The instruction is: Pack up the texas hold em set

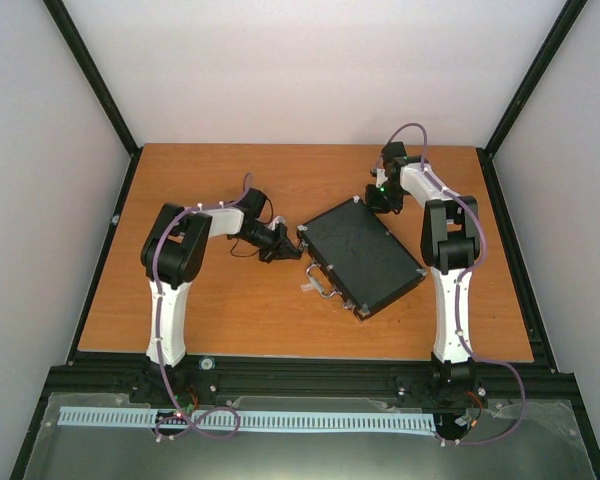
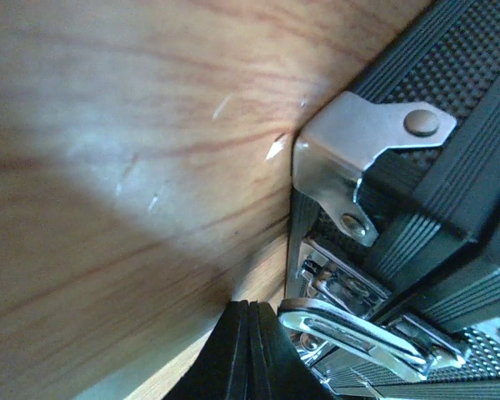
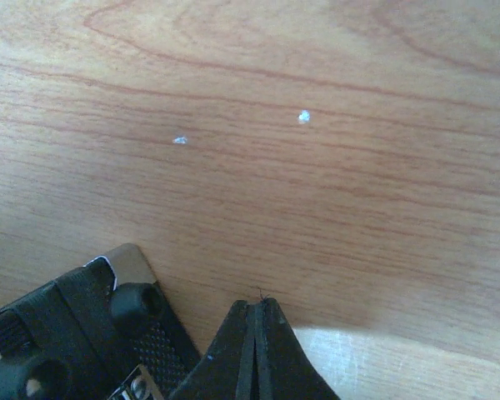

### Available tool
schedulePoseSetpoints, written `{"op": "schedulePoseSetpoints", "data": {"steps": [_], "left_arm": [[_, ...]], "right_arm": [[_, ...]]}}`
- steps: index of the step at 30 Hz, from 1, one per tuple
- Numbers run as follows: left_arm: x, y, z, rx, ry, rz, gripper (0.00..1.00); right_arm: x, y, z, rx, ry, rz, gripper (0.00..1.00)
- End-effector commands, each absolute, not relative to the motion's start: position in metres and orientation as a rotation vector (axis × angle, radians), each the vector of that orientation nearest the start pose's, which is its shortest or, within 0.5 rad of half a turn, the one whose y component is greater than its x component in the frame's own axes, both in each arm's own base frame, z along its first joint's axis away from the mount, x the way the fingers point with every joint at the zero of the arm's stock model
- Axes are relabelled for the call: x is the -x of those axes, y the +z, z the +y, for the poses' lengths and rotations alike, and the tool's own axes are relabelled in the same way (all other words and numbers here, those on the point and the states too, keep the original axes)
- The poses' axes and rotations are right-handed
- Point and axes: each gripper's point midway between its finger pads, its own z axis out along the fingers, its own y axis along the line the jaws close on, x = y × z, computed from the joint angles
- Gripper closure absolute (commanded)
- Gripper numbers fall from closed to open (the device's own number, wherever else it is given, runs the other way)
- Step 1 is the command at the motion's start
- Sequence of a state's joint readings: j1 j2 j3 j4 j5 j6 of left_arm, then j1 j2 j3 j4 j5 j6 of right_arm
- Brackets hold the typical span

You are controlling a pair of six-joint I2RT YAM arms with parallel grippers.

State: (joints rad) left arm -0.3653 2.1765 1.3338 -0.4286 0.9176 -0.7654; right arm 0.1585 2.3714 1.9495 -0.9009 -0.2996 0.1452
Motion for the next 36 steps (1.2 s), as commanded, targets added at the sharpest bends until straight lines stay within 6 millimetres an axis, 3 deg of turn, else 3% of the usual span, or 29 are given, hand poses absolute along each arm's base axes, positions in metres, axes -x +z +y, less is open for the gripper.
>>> {"op": "schedulePoseSetpoints", "data": {"steps": [1,16,27,36], "left_arm": [[-0.384,0.005,-0.293,0.304,-1.439,2.936,0.99],[-0.398,-0.009,-0.301,0.345,-1.416,2.942,0.99],[-0.411,-0.011,-0.315,0.356,-1.418,2.92,0.99],[-0.413,-0.005,-0.31,0.251,-1.171,2.951,0.99]], "right_arm": [[-0.447,0.017,0.191,0.28,0.56,3.02,0.97],[-0.386,0.011,0.254,0.573,0.66,3.058,0.97],[-0.353,0.012,0.281,0.681,0.824,3.061,0.97],[-0.33,0.025,0.302,0.727,1.044,3.035,0.97]]}}
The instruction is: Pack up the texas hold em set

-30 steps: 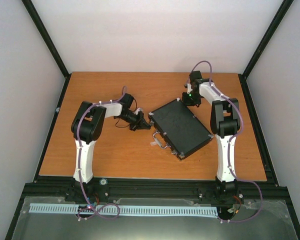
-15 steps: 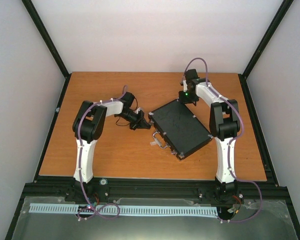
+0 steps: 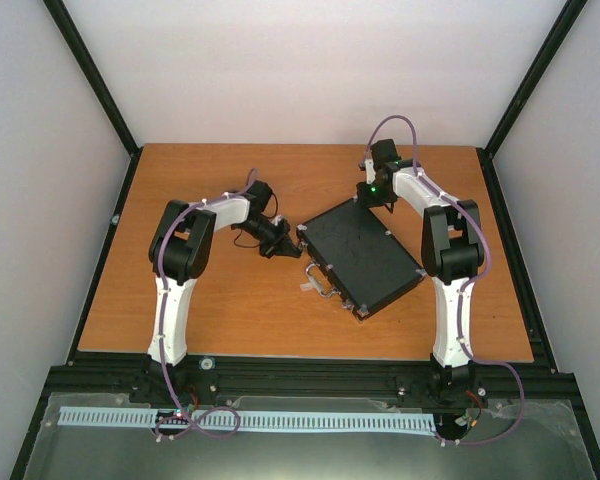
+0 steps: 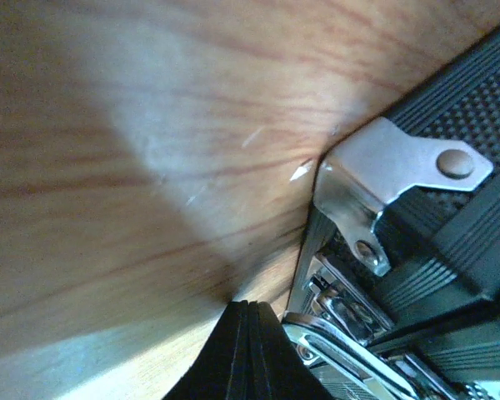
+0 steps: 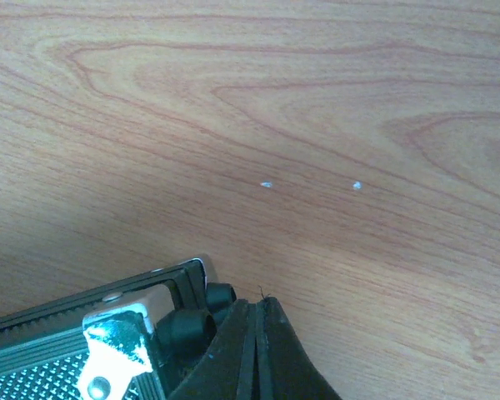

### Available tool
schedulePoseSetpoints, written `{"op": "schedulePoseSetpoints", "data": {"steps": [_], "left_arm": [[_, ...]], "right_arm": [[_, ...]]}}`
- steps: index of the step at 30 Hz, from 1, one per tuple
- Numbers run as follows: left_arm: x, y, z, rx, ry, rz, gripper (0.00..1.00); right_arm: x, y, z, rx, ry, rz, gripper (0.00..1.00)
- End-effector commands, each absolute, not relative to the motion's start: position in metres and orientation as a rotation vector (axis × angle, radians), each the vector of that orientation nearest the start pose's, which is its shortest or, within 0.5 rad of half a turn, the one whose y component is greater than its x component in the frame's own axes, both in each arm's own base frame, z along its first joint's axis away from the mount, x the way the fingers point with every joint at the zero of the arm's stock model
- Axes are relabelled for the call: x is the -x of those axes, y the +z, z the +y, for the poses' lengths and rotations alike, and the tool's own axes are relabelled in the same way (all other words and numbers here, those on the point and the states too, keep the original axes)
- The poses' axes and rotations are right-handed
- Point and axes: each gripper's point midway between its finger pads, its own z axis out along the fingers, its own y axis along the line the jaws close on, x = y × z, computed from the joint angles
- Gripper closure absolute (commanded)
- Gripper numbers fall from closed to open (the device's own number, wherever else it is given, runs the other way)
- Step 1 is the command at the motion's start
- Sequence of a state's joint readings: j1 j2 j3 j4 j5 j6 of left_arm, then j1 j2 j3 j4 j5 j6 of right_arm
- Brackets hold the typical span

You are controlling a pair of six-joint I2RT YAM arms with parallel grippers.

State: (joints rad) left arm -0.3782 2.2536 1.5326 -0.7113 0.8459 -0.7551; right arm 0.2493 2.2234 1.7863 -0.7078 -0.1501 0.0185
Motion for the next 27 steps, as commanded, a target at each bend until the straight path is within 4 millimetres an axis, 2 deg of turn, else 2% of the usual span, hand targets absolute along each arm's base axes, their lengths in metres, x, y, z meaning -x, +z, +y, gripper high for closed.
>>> {"op": "schedulePoseSetpoints", "data": {"steps": [1,4,12,14,18,21,24,27], "left_arm": [[-0.414,-0.006,-0.309,0.244,-1.153,2.948,0.99],[-0.422,0.0,-0.313,0.199,-1.128,2.911,0.99],[-0.444,0.028,-0.342,0.051,-1.125,2.775,0.99],[-0.449,0.031,-0.347,0.06,-1.14,2.758,0.99],[-0.45,0.023,-0.353,0.06,-1.142,2.778,0.99],[-0.443,0.017,-0.345,0.033,-1.081,2.81,0.99],[-0.44,0.019,-0.332,-0.029,-0.992,2.819,0.99],[-0.431,0.015,-0.305,-0.034,-0.895,2.87,0.99]], "right_arm": [[-0.33,0.026,0.303,0.73,1.051,3.031,0.97],[-0.327,0.029,0.305,0.733,1.089,3.025,0.97],[-0.311,0.035,0.316,0.759,1.194,3.01,0.97],[-0.31,0.035,0.317,0.763,1.196,3.009,0.97],[-0.311,0.033,0.317,0.762,1.184,3.017,0.97],[-0.315,0.032,0.313,0.76,1.12,3.023,0.97],[-0.322,0.031,0.31,0.757,1.062,3.023,0.97],[-0.329,0.031,0.309,0.757,1.008,3.02,0.97]]}}
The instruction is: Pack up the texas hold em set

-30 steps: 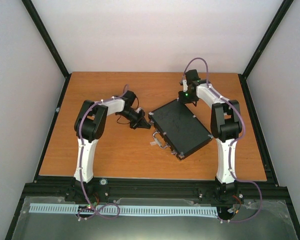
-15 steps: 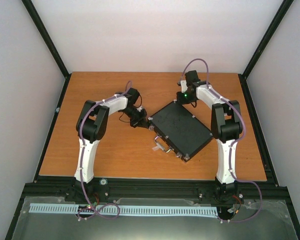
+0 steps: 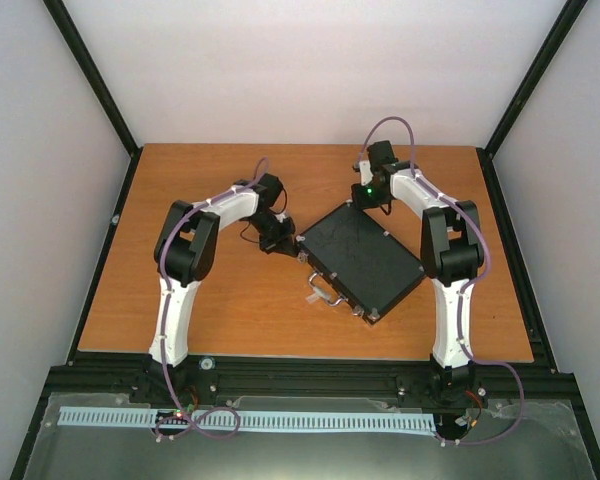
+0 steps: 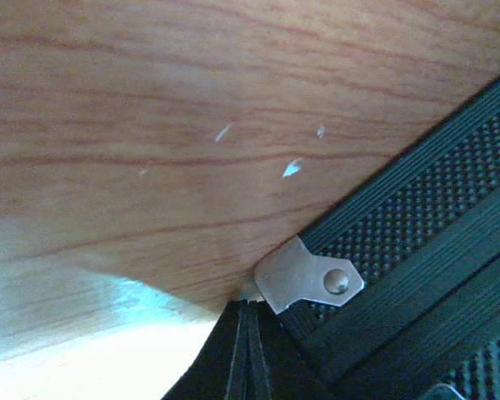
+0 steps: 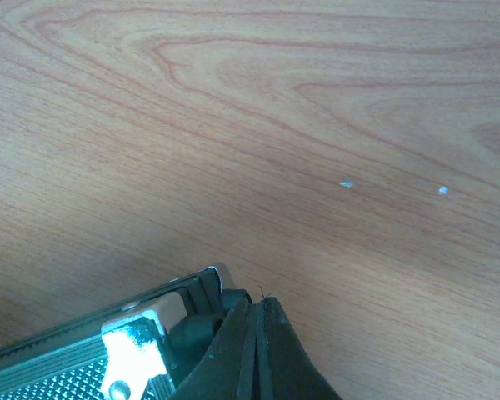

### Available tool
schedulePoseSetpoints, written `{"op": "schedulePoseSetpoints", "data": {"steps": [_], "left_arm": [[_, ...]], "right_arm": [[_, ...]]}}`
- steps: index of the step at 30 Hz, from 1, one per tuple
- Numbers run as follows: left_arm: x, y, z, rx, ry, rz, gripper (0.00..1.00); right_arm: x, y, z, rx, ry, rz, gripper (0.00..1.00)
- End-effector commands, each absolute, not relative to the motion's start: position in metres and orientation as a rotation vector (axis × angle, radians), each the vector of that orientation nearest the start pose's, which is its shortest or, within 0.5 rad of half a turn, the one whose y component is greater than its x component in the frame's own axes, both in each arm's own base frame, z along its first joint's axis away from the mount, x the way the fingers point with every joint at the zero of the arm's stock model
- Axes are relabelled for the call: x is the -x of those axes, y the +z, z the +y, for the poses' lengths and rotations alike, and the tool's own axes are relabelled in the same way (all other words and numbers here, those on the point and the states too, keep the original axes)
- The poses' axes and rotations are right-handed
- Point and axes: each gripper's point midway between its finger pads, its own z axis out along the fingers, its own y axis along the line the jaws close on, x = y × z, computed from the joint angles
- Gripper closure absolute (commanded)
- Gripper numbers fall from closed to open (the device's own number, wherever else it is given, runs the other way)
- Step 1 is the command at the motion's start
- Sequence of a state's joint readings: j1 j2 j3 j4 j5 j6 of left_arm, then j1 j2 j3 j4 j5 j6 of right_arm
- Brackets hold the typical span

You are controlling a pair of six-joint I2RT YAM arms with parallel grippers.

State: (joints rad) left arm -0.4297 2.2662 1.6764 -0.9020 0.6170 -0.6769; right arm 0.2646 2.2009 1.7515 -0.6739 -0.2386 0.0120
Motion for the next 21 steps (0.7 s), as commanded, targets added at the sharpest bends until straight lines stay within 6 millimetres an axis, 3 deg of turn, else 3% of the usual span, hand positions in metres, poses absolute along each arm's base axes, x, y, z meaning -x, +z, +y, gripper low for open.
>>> {"op": "schedulePoseSetpoints", "data": {"steps": [1,6,9,12,14,17,21], "left_arm": [[-0.429,0.014,-0.296,-0.027,-0.878,2.875,0.99],[-0.418,0.028,-0.252,0.026,-0.878,2.845,0.99],[-0.412,0.054,-0.25,-0.042,-0.925,2.76,0.99],[-0.412,0.066,-0.244,-0.064,-0.881,2.707,0.99],[-0.415,0.059,-0.237,-0.039,-0.817,2.732,0.99],[-0.42,0.044,-0.243,0.031,-0.899,2.761,0.99],[-0.431,0.025,-0.258,0.14,-1.025,2.749,0.99]], "right_arm": [[-0.332,0.031,0.308,0.754,0.999,3.02,0.97],[-0.347,0.038,0.309,0.736,0.973,2.993,0.97],[-0.36,0.04,0.305,0.718,0.886,2.976,0.97],[-0.378,0.045,0.298,0.673,0.79,2.947,0.97],[-0.389,0.047,0.293,0.65,0.723,2.934,0.97],[-0.399,0.059,0.29,0.641,0.681,2.899,0.97],[-0.405,0.092,0.292,0.667,0.681,2.812,0.97]]}}
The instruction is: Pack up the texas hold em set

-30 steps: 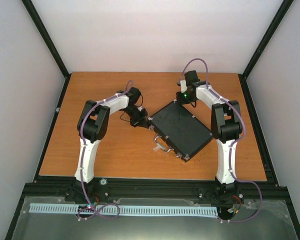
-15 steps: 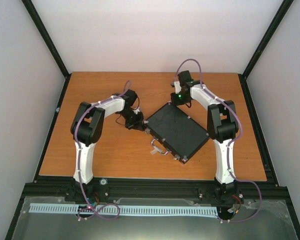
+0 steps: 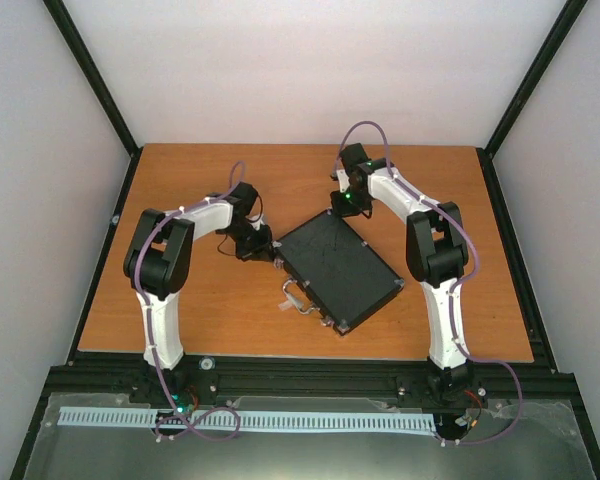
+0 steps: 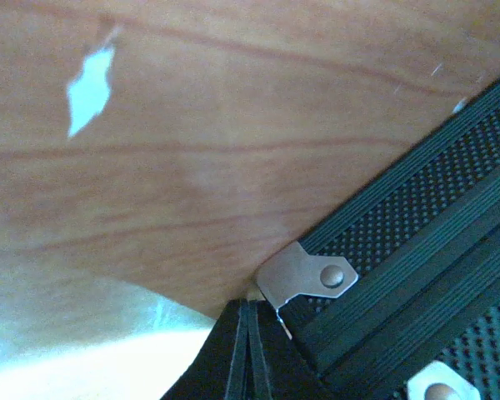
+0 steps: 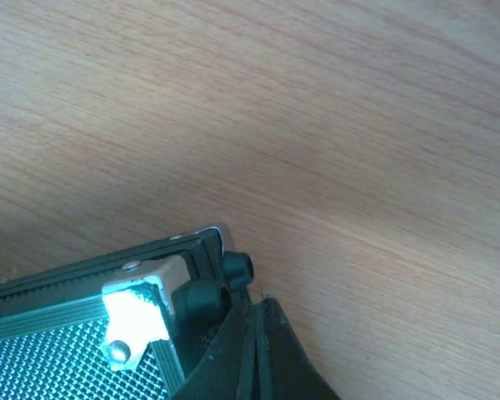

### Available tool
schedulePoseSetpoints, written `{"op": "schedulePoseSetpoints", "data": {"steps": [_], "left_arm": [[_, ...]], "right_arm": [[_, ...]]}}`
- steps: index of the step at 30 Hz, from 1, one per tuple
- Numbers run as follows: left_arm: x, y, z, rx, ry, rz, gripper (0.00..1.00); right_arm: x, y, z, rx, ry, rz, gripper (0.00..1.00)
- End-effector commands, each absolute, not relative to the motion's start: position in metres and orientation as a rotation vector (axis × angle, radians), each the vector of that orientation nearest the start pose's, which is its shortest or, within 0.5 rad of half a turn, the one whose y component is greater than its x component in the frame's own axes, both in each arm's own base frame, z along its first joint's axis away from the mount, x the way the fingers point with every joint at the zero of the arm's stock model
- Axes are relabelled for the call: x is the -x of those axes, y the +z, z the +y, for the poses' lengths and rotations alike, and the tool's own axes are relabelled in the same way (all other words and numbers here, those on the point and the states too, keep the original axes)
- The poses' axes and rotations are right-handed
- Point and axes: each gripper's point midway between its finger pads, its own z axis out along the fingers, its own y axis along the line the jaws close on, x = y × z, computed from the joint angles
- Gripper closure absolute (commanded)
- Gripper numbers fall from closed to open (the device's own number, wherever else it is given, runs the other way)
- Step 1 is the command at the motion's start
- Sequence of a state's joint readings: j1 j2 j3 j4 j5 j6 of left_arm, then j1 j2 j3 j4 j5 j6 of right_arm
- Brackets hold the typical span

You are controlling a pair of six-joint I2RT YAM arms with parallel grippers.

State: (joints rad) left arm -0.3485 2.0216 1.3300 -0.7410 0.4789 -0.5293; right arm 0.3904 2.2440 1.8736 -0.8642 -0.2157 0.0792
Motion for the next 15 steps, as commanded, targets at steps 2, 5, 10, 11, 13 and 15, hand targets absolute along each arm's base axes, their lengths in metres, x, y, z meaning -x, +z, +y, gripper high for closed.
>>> {"op": "schedulePoseSetpoints", "data": {"steps": [2,5,10,11,13,15], "left_arm": [[-0.436,0.021,-0.264,0.188,-1.089,2.723,0.92],[-0.439,0.029,-0.268,0.186,-1.138,2.684,0.73],[-0.441,0.061,-0.269,0.029,-1.116,2.62,0.5],[-0.439,0.065,-0.268,0.005,-1.105,2.622,0.49],[-0.437,0.069,-0.264,-0.036,-1.056,2.633,0.48],[-0.432,0.07,-0.257,-0.052,-0.997,2.653,0.47]], "right_arm": [[-0.404,0.114,0.294,0.685,0.713,2.753,0.97],[-0.401,0.144,0.294,0.702,0.731,2.679,0.97],[-0.388,0.186,0.294,0.726,0.773,2.594,0.97],[-0.384,0.186,0.293,0.725,0.782,2.602,0.97],[-0.373,0.183,0.294,0.738,0.807,2.634,0.97],[-0.36,0.172,0.294,0.755,0.809,2.67,0.97]]}}
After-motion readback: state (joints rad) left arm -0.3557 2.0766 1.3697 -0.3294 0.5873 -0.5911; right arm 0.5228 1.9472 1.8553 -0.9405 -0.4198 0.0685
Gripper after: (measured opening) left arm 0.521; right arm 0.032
